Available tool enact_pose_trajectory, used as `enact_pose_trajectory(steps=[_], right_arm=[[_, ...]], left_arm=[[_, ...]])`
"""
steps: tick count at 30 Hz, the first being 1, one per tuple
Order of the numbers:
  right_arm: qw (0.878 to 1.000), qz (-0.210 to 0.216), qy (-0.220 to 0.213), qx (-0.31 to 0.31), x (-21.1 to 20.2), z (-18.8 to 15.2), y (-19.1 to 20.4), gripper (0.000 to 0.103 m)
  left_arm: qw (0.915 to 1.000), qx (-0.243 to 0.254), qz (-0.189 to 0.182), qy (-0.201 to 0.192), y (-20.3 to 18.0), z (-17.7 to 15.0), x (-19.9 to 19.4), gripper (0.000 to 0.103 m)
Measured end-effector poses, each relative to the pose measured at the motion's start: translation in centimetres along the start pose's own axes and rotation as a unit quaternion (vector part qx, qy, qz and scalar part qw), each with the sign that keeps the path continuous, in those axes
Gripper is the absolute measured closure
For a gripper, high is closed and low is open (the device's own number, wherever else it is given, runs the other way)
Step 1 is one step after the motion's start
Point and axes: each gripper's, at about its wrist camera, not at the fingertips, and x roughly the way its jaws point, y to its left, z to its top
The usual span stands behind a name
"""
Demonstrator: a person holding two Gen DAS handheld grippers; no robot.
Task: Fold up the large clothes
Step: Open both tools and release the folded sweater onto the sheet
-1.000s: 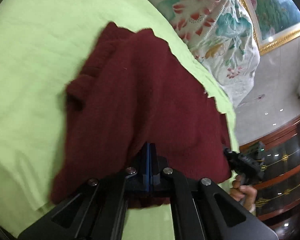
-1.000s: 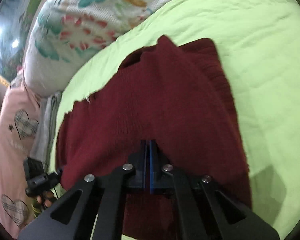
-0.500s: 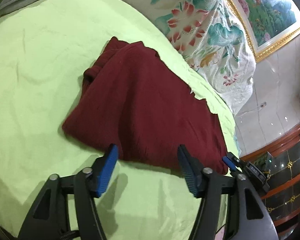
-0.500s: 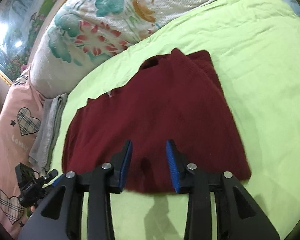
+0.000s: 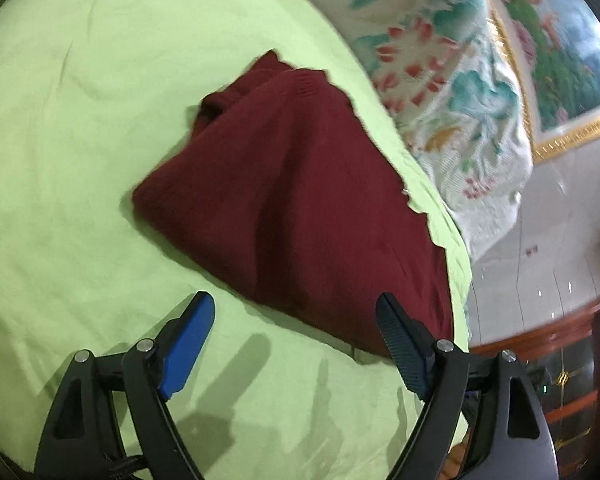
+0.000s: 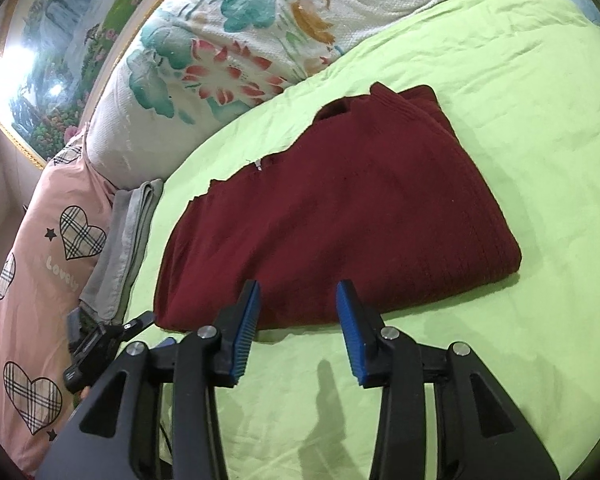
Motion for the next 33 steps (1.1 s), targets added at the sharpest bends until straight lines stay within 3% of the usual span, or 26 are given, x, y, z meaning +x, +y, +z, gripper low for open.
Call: enact_pose_trajectory(steps=[5,13,14,15,18,20,22,25,26,27,29,33], right_arm=[[1.000,0.006,-0.001,-0.003,0.0,0.1,0.7,0.062],[1.000,0.011,0.001,-0.011,0.4,0.3,1.5,0.061],[1.000,0.011,0.001,-0.010,0.5,0.4,1.4,0.061],[1.000,0.010,0.002,-0.008,0.6,0.5,1.3,0.061],[1.000,0.009,0.000,-0.002,0.6,0.7,1.0,0.061],[1.000,0.010,-0.001,-0.001,0.6,0.8,0.7,0.061],[1.000,0.013,-0.002,-0.001,0.7,0.9,0.6,0.061],[1.000,0.009,0.000,0.000,1.1,1.2,0.6,0.061],[1.000,0.006,0.001,-0.001,1.4,1.4,0.6,0.061],[1.000,0.005,0.002,-0.001,1.5,1.6,0.5,0.061],[1.000,0.005,0.003,0.002,1.7,2.1,0.3,0.061],[1.000,0.003,-0.005,0.013,1.2,2.8,-0.6,0.061]], left_arm=[[0.9991,-0.014,0.011,-0.038,0.4,0.8,0.6,0.020],[0.9949,-0.044,-0.009,-0.090,1.4,3.7,1.7,0.024],[0.9942,-0.047,-0.008,-0.096,1.7,4.2,1.7,0.037],[0.9939,-0.050,-0.013,-0.097,2.0,4.6,1.8,0.059],[0.9920,-0.085,-0.038,-0.086,4.1,5.1,2.1,0.082],[0.9924,-0.083,-0.041,-0.082,4.6,4.9,1.9,0.083],[0.9936,-0.074,-0.034,-0.079,4.2,4.5,1.8,0.077],[0.9947,-0.062,-0.028,-0.077,3.2,4.1,2.0,0.061],[0.9950,-0.055,-0.025,-0.079,2.7,4.3,2.3,0.062],[0.9951,-0.052,-0.031,-0.078,2.4,4.5,2.7,0.070],[0.9949,-0.052,-0.036,-0.079,2.4,4.9,3.0,0.097],[0.9915,-0.051,-0.026,-0.117,3.5,5.8,1.1,0.096]])
